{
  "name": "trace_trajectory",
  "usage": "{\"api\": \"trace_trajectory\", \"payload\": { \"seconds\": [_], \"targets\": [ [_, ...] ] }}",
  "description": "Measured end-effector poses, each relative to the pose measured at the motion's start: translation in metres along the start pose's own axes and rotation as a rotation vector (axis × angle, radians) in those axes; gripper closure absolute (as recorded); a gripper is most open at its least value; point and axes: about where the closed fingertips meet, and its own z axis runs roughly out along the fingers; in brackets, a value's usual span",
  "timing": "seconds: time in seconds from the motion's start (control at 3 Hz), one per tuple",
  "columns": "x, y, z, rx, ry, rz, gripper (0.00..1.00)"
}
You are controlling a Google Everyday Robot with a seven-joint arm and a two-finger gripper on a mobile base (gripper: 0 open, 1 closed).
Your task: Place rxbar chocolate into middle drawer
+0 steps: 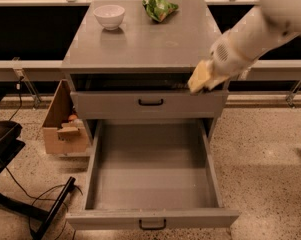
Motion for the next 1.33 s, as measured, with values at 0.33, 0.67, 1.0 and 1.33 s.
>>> {"api": "trace_trajectory", "payload": {
  "seconds": [0.33, 0.67, 1.0, 1.33],
  "targets": [
    [0.067, -0.003, 0.098, -0.086, 0.188, 0.038, 1.0],
    [0.066, -0.003, 0.096, -0.085, 0.186, 0.037, 1.0],
    [0.068, 0.003, 0.13, -0.109, 0.197, 0.027, 1.0],
    [0.1, 0.014, 0.197, -0.174, 0.198, -0.01, 1.0]
  ]
}}
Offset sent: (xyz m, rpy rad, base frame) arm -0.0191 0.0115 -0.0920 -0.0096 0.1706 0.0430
